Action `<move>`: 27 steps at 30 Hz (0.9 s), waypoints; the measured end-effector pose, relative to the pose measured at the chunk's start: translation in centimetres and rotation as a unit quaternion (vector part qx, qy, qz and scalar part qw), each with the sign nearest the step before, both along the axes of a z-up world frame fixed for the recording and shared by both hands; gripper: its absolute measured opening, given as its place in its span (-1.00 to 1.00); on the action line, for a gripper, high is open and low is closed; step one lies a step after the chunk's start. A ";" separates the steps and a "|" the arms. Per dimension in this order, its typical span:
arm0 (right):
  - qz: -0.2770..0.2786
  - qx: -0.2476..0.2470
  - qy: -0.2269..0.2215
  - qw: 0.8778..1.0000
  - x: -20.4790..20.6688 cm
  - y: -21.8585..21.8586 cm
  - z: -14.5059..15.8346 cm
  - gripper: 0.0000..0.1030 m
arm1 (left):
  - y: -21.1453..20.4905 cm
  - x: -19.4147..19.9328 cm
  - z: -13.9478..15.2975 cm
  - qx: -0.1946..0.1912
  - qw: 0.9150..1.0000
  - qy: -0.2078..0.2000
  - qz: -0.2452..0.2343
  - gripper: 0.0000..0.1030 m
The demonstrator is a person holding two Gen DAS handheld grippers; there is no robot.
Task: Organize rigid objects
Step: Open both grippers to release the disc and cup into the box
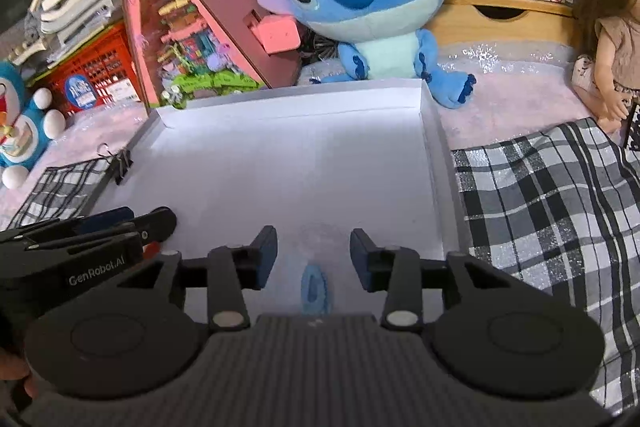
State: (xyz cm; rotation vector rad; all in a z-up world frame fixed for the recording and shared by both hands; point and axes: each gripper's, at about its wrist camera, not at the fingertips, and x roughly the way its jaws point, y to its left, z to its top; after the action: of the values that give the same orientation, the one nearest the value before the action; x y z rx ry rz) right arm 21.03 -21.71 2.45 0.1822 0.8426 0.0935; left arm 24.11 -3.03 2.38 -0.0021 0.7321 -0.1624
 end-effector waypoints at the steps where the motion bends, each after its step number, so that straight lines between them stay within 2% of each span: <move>1: 0.001 0.000 -0.003 1.000 -0.2 -0.1 0.2 0.23 | 0.1 -0.4 0.3 0.000 1.000 -0.002 0.000 0.00; 13: 0.018 -0.005 -0.044 0.999 -4.7 -1.0 2.6 0.63 | 0.7 -5.8 3.0 -0.009 0.999 -0.029 -0.031 0.47; 27: 0.035 -0.027 -0.095 0.994 -11.0 -1.3 3.7 0.84 | 1.2 -13.8 3.4 -0.013 0.997 -0.053 -0.059 0.53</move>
State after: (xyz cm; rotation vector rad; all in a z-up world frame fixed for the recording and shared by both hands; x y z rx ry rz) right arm 10.00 -23.05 6.19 0.0910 0.6608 0.1504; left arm 10.30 -1.86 5.78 0.0256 0.6244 -0.2821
